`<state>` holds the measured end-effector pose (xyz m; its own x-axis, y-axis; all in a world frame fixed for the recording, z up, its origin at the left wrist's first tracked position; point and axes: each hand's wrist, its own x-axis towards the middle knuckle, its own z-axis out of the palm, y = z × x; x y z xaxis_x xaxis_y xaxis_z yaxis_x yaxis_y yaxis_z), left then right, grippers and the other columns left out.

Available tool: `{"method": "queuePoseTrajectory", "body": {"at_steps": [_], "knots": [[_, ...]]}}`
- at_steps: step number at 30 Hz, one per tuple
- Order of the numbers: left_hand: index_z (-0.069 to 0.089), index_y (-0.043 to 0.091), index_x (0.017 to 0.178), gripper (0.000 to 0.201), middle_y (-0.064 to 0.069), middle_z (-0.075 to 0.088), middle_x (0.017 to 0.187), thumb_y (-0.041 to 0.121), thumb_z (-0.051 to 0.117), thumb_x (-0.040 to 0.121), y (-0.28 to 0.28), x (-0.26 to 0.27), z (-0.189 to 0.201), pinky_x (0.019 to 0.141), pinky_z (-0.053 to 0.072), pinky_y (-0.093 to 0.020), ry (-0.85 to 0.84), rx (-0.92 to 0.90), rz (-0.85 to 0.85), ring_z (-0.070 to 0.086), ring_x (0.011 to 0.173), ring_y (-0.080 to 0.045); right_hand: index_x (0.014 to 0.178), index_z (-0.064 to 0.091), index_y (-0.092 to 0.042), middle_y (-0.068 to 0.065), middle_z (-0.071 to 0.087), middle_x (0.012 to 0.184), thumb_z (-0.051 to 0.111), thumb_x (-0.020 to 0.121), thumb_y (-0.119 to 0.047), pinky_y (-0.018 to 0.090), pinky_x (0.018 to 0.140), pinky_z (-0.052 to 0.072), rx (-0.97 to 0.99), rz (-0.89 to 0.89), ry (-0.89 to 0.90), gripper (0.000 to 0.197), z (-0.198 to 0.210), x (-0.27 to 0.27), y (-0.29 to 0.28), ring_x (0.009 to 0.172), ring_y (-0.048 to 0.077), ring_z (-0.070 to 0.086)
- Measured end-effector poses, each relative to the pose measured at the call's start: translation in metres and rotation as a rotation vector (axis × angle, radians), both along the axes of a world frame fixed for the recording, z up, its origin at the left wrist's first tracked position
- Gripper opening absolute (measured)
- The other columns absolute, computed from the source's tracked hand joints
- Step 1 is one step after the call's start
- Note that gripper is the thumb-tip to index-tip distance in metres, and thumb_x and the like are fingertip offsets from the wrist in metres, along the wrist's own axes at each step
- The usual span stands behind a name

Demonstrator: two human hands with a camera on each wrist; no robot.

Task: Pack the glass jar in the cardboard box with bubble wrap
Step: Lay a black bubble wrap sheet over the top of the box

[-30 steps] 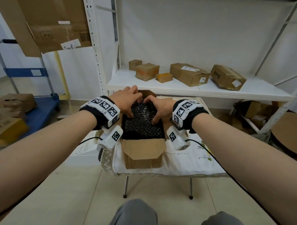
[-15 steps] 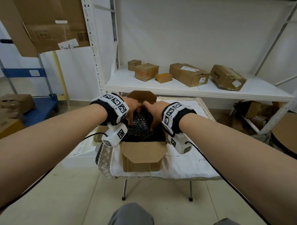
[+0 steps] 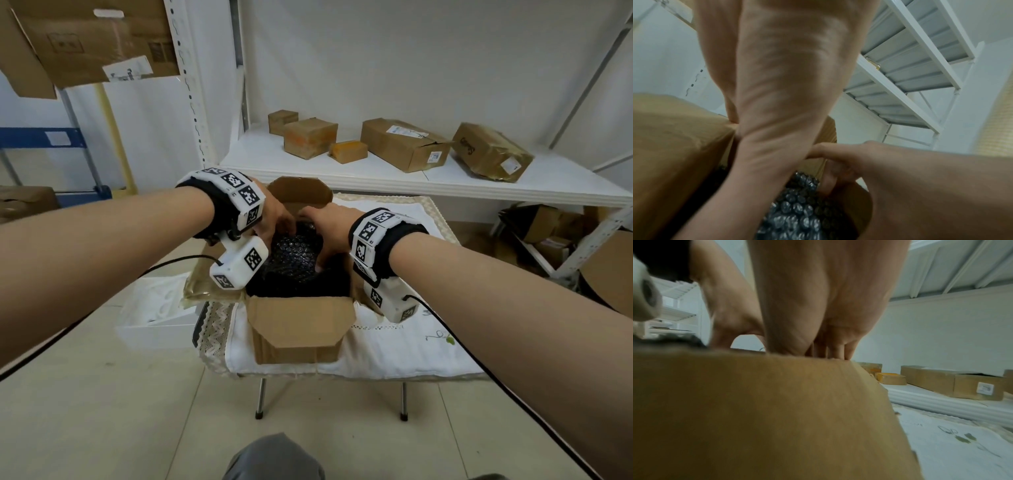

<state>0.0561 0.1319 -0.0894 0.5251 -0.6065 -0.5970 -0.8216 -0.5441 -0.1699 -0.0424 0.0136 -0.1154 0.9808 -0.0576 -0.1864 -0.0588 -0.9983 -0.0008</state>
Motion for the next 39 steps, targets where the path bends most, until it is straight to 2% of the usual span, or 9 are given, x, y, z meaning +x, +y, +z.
{"method": "queuePoseTrajectory", "body": {"at_steps": [6,13,16,18,22,25,31,35,39], "knots": [[0.055,0.021,0.119,0.087,0.0,0.069,0.104,0.049,0.092,0.045,0.0,-0.023,-0.011,0.088,0.055,-0.04,-0.284,-0.041,-0.242,0.067,0.093,-0.022,0.131,0.041,-0.015,0.008,0.056,0.131,0.086,0.066,-0.048,0.041,0.101,0.045,-0.074,0.015,-0.059,0.086,-0.015,-0.004,0.002,0.118,0.029,0.056],[0.053,0.019,0.121,0.074,-0.002,0.068,0.097,0.042,0.085,0.058,0.004,-0.048,-0.001,0.083,0.055,-0.037,-0.381,-0.054,-0.26,0.068,0.091,-0.026,0.125,0.043,-0.011,0.012,0.05,0.127,0.089,0.064,-0.042,0.046,0.096,0.049,-0.024,-0.058,-0.115,0.083,-0.001,-0.015,0.013,0.117,0.032,0.053],[0.057,0.022,0.119,0.073,-0.001,0.069,0.099,0.038,0.088,0.055,0.006,-0.052,0.0,0.084,0.056,-0.037,-0.398,-0.016,-0.21,0.068,0.093,-0.025,0.111,0.046,-0.014,0.006,0.063,0.103,0.087,0.069,-0.034,0.036,0.073,0.053,0.122,-0.079,-0.072,0.062,0.025,-0.025,0.022,0.094,0.025,0.062],[0.064,0.019,0.115,0.058,-0.002,0.071,0.1,0.035,0.085,0.063,0.005,-0.054,0.003,0.087,0.055,-0.036,-0.358,-0.019,-0.159,0.067,0.096,-0.025,0.094,0.053,-0.015,-0.003,0.07,0.075,0.082,0.079,-0.026,0.023,0.055,0.05,0.232,-0.051,0.175,0.035,0.038,-0.032,0.028,0.069,0.013,0.065],[0.063,0.021,0.118,0.034,0.005,0.06,0.071,0.034,0.069,0.087,0.007,-0.055,0.008,0.089,0.053,-0.035,-0.237,-0.073,-0.118,0.066,0.096,-0.023,0.088,0.049,-0.006,0.001,0.057,0.058,0.068,0.091,-0.006,0.012,0.041,0.046,0.277,0.002,0.483,0.02,0.038,-0.037,0.042,0.036,0.001,0.055],[0.054,0.019,0.118,0.07,-0.003,0.069,0.094,0.034,0.089,0.06,0.003,-0.048,0.005,0.075,0.053,-0.033,-0.236,-0.04,-0.192,0.063,0.085,-0.02,0.096,0.049,-0.003,0.003,0.053,0.066,0.058,0.097,-0.004,0.01,0.037,0.041,0.222,0.042,0.522,0.009,0.036,-0.037,0.048,0.033,-0.003,0.051],[0.046,0.019,0.131,0.085,-0.002,0.058,0.125,0.039,0.089,0.062,0.007,-0.045,0.012,0.097,0.05,-0.041,-0.129,-0.015,-0.03,0.057,0.114,-0.023,0.105,0.054,-0.008,0.003,0.057,0.086,0.048,0.102,-0.016,0.018,0.053,0.046,0.179,0.011,0.59,0.01,0.018,-0.039,0.063,0.065,0.011,0.05],[0.026,0.027,0.149,0.109,0.002,0.041,0.149,0.052,0.085,0.062,0.013,-0.041,0.017,0.11,0.038,-0.038,-0.048,0.052,0.079,0.043,0.133,-0.021,0.078,0.049,-0.011,0.005,0.049,0.074,0.04,0.105,-0.016,0.014,0.037,0.04,0.261,-0.098,0.6,0.029,0.017,-0.042,0.062,0.057,0.016,0.046],[0.01,0.025,0.153,0.121,-0.004,0.037,0.152,0.058,0.083,0.062,0.012,-0.047,0.009,0.103,0.038,-0.034,-0.105,0.128,0.037,0.042,0.133,-0.024,0.069,0.043,-0.01,0.006,0.043,0.066,0.04,0.105,-0.015,0.012,0.032,0.034,0.333,-0.152,0.52,0.036,0.012,-0.048,0.064,0.035,0.011,0.046]]}}
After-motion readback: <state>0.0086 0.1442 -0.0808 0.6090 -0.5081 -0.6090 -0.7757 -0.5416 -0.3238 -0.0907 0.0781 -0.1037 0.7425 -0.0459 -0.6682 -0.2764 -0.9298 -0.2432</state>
